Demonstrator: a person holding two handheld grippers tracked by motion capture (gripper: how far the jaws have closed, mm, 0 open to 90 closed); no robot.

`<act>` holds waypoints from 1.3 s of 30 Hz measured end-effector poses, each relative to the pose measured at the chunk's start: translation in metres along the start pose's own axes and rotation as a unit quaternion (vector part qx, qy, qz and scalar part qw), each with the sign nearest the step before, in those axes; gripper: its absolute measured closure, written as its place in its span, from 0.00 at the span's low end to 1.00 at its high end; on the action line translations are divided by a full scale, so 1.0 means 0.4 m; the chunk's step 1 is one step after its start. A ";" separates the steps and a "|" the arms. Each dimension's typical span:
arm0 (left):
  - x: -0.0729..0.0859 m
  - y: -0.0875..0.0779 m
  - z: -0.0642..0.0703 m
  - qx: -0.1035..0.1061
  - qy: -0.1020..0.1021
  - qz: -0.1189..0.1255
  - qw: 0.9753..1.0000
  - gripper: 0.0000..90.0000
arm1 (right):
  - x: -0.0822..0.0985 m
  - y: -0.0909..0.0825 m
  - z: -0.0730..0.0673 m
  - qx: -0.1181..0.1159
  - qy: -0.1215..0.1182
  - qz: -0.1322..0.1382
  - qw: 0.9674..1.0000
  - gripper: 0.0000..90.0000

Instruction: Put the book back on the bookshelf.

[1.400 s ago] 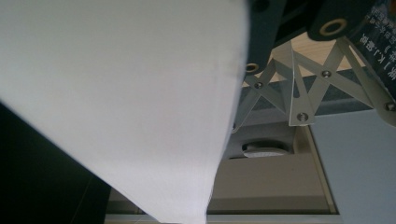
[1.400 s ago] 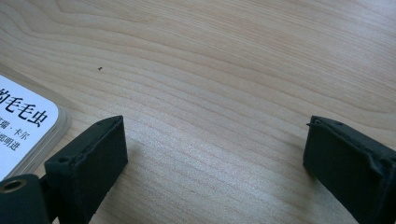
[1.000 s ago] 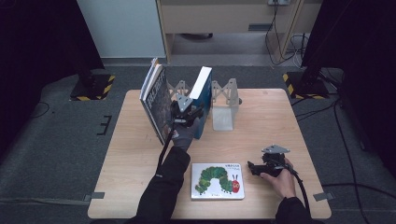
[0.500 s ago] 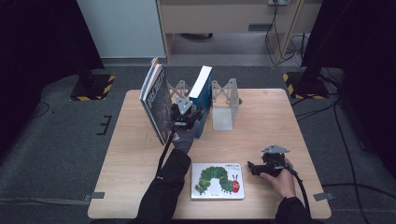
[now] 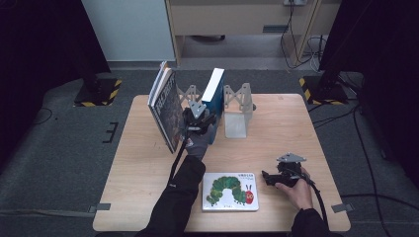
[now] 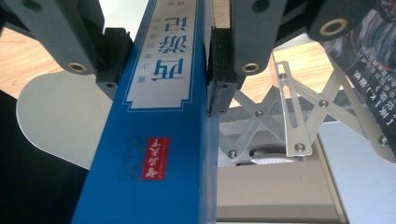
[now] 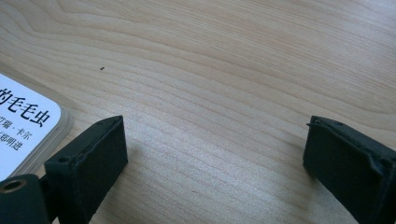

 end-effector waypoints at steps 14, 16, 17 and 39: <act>0.073 -0.027 -0.007 0.036 -0.009 -0.021 0.999 0.64 | 0.000 0.000 -0.001 -0.002 -0.003 0.001 1.000 0.07; 0.070 -0.026 -0.005 0.032 -0.010 -0.026 0.999 0.65 | 0.000 0.000 0.000 -0.002 -0.004 0.001 1.000 0.07; 0.069 -0.025 -0.004 0.032 -0.010 -0.029 0.999 0.65 | 0.000 0.000 -0.001 -0.001 -0.001 0.000 1.000 0.07; 0.083 -0.013 0.021 0.046 -0.011 -0.032 0.998 0.64 | 0.000 0.000 -0.003 -0.003 -0.002 -0.001 1.000 0.07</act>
Point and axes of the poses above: each handheld gripper's, and its own axes: y roughly forward along the jaws, x roughly out of its underside, z roughly to its right, the point moved 7 cm from there along y, roughly forward along the jaws, and after that the axes turned 13 degrees about x, right-handed, at the moved point
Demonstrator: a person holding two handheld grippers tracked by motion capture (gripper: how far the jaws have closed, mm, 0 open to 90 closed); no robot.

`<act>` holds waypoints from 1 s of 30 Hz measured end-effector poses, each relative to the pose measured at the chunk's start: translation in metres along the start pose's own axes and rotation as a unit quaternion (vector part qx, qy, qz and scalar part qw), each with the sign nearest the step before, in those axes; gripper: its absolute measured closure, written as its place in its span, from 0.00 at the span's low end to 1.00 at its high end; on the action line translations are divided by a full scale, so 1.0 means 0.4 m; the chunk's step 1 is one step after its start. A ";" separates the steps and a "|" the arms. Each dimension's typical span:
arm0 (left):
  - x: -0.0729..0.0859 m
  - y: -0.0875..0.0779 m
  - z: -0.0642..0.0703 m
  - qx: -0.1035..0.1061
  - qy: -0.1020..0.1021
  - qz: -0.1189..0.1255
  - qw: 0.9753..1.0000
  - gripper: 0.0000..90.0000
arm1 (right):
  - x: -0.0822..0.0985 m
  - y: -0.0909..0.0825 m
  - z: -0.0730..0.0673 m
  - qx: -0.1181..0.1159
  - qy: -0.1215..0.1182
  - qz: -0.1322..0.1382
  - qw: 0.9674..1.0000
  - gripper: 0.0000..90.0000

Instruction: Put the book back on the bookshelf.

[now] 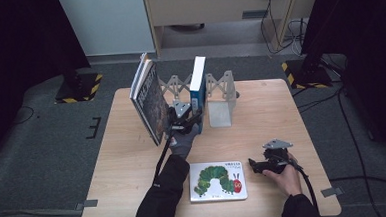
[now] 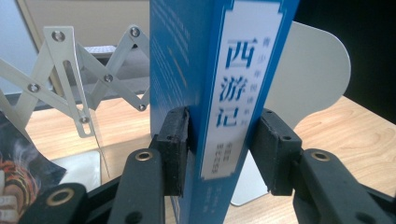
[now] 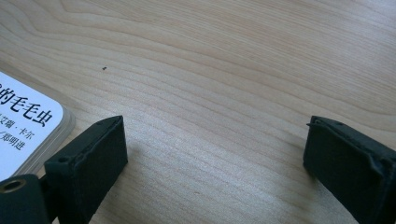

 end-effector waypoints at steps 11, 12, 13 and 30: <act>0.060 0.007 -0.010 0.009 -0.011 -0.036 0.999 0.67 | 0.000 0.000 0.000 0.000 0.001 0.000 1.000 0.07; 0.058 0.008 -0.010 0.010 -0.016 -0.033 0.999 0.67 | 0.000 0.000 0.000 0.000 0.001 0.000 1.000 0.07; 0.058 0.008 -0.010 0.009 -0.016 -0.034 0.999 0.67 | -0.001 0.000 0.000 0.000 0.001 0.000 1.000 0.07; 0.031 0.027 0.028 0.022 -0.018 -0.024 0.999 0.65 | -0.001 0.002 0.000 0.000 -0.002 0.002 1.000 0.07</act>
Point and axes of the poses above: each handheld gripper's, and its own axes: y roughly forward along the jaws, x roughly out of its underside, z roughly to its right, the point moved 7 cm from there along y, roughly forward along the jaws, and after that the axes turned 13 degrees about x, right-handed, at the moved point
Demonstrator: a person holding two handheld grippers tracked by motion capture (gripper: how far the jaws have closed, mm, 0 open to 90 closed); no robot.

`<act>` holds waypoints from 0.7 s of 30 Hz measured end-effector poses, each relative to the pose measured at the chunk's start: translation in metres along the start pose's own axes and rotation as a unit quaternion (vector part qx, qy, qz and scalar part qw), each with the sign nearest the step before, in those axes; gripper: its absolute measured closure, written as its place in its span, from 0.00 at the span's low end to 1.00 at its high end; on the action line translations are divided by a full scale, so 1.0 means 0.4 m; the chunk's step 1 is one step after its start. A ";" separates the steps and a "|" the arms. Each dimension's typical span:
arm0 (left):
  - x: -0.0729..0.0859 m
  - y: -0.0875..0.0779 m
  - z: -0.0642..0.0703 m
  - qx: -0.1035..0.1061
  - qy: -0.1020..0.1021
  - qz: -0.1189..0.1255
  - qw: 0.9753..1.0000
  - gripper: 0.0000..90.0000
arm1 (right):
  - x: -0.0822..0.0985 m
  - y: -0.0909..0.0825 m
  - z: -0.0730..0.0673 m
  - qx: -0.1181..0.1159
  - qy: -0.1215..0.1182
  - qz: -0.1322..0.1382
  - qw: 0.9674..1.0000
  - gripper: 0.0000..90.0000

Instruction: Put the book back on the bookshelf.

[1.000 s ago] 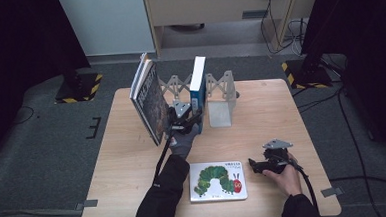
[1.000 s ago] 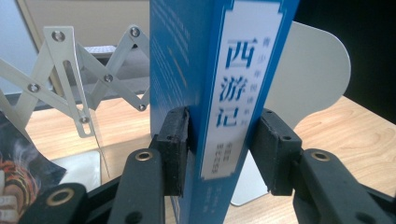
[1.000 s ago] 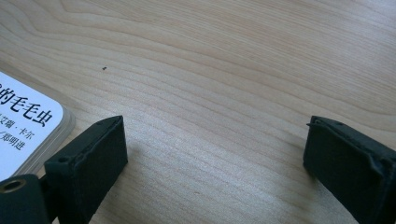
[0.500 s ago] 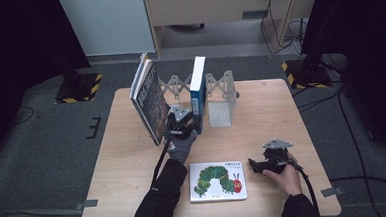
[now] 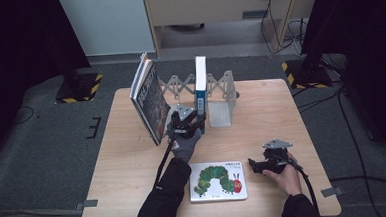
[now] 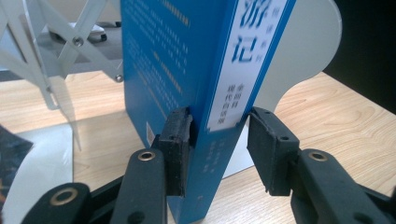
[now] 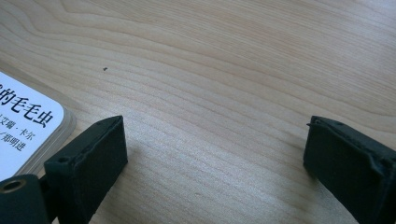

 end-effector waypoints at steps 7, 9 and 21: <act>-0.010 0.007 0.009 -0.001 -0.006 0.000 1.000 0.65 | 0.000 0.000 0.000 0.000 0.000 0.000 1.000 0.07; -0.015 0.009 0.011 -0.003 -0.008 0.000 1.000 0.65 | 0.000 0.000 0.000 0.000 0.000 0.000 1.000 0.07; -0.011 0.000 0.002 -0.007 0.015 0.000 1.000 0.64 | 0.000 -0.001 -0.001 -0.001 -0.001 0.000 1.000 0.07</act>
Point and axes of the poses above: each handheld gripper's, and its own axes: y roughly forward along the jaws, x roughly out of its underside, z roughly to its right, the point moved 7 cm from there along y, roughly forward along the jaws, and after that the axes turned 13 degrees about x, right-handed, at the moved point
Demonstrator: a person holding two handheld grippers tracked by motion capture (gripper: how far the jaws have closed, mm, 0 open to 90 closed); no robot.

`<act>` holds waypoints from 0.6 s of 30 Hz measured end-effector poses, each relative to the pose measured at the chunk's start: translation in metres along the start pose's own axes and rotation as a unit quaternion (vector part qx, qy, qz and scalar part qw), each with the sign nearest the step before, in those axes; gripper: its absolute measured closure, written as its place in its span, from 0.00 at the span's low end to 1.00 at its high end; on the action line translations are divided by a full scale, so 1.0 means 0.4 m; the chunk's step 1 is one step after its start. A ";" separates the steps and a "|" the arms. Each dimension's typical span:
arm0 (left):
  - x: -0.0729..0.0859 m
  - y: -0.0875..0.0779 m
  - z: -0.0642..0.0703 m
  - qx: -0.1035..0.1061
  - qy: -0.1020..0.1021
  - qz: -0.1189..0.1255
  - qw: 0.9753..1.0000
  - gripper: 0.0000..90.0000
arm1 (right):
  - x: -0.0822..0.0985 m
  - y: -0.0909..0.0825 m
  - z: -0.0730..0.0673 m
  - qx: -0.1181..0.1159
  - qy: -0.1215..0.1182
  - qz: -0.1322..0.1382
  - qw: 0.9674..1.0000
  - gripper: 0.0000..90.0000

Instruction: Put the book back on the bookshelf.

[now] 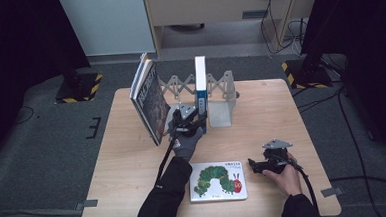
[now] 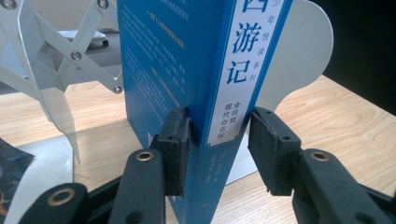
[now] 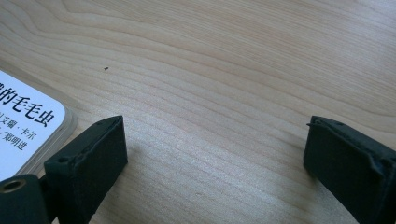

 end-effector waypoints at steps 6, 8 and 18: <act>0.000 -0.011 0.006 0.004 0.012 -0.001 1.000 0.65 | 0.000 0.000 0.000 0.000 0.001 -0.001 1.000 0.07; -0.005 -0.017 0.007 0.004 0.017 0.001 1.000 0.64 | 0.000 0.000 0.000 0.000 0.001 -0.001 1.000 0.07; -0.018 -0.046 0.006 0.015 0.024 0.001 1.000 0.60 | 0.000 0.000 0.000 0.001 0.000 0.000 1.000 0.07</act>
Point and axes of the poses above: each handheld gripper's, and its own axes: y roughly forward along the jaws, x roughly out of its underside, z roughly to its right, the point moved 7 cm from there along y, roughly forward along the jaws, and after that the axes turned 13 degrees about x, right-handed, at the moved point
